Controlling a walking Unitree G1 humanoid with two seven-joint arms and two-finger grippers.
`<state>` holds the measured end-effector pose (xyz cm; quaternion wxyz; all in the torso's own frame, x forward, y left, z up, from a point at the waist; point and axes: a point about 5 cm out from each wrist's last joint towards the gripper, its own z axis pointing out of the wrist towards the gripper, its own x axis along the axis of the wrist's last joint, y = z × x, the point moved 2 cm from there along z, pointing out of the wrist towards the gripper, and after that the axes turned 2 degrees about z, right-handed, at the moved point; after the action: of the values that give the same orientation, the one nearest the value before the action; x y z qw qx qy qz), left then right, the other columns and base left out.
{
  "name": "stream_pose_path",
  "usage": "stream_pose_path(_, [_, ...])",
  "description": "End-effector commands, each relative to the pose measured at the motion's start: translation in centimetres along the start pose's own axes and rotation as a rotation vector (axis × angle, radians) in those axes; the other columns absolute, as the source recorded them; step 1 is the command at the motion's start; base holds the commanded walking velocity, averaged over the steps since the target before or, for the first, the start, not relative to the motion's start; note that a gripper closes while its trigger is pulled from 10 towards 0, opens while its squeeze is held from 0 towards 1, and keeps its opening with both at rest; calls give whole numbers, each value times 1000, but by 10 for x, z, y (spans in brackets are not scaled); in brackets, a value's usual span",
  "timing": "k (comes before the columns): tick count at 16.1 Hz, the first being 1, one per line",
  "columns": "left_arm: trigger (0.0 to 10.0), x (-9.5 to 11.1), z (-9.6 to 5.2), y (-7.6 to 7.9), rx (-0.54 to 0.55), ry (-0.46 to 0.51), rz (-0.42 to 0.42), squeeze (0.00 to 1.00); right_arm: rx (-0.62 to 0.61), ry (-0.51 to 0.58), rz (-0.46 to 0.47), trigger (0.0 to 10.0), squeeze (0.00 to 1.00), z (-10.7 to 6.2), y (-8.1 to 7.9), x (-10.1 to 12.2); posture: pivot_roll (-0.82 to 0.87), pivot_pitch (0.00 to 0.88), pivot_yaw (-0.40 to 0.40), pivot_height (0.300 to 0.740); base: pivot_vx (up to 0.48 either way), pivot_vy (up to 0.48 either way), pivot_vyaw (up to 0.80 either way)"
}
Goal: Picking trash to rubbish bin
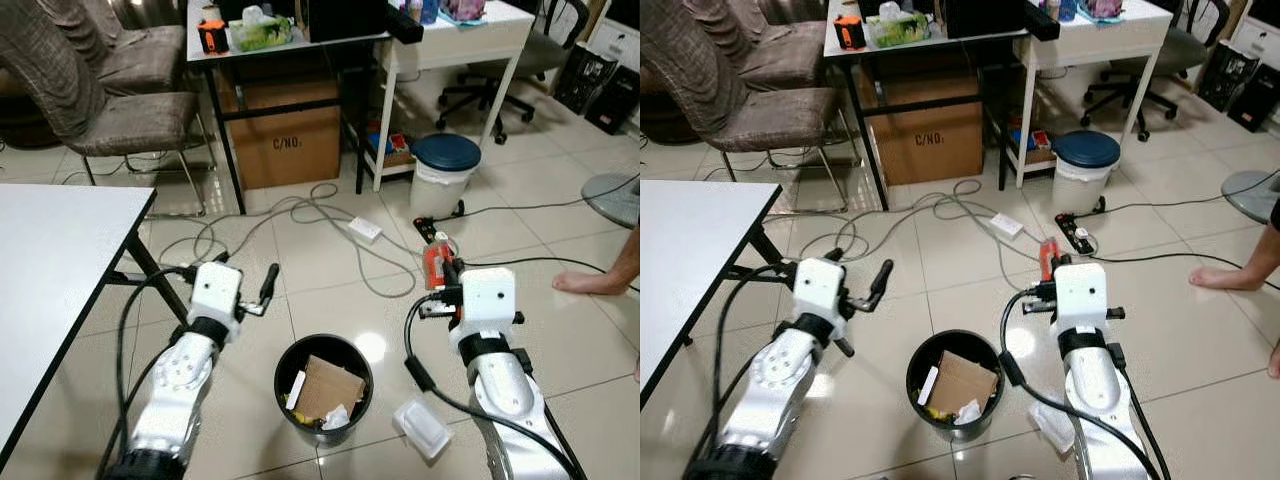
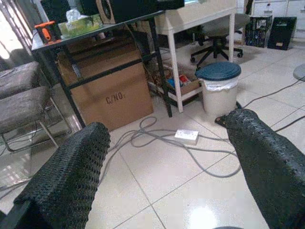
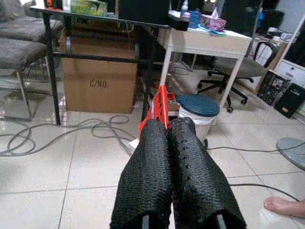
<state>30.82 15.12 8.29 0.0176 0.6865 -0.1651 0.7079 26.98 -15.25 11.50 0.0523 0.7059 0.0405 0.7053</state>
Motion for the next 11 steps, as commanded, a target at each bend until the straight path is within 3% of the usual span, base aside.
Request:
stream_pose_path(1, [10000,1,6,1,-2,5,11,0,-27,0,16,10000,0,3,0,0,-93,0,55,740,0,0,0])
stream_pose_path(6, [10000,7,15,7,-16,31,10,0,-29,6,16,10000,0,4,-3,0,-101,15,54,740,0,0,0])
stream_pose_path(9, [10000,0,1,7,-22,7,23,0,-31,-37,21,10000,0,-10,-4,-8,-96,90,57,740,0,0,0])
stream_pose_path(11, [10000,-9,-17,9,-44,-29,27,0,-33,-86,35,10000,0,-27,-7,-17,-98,156,66,740,0,0,0])
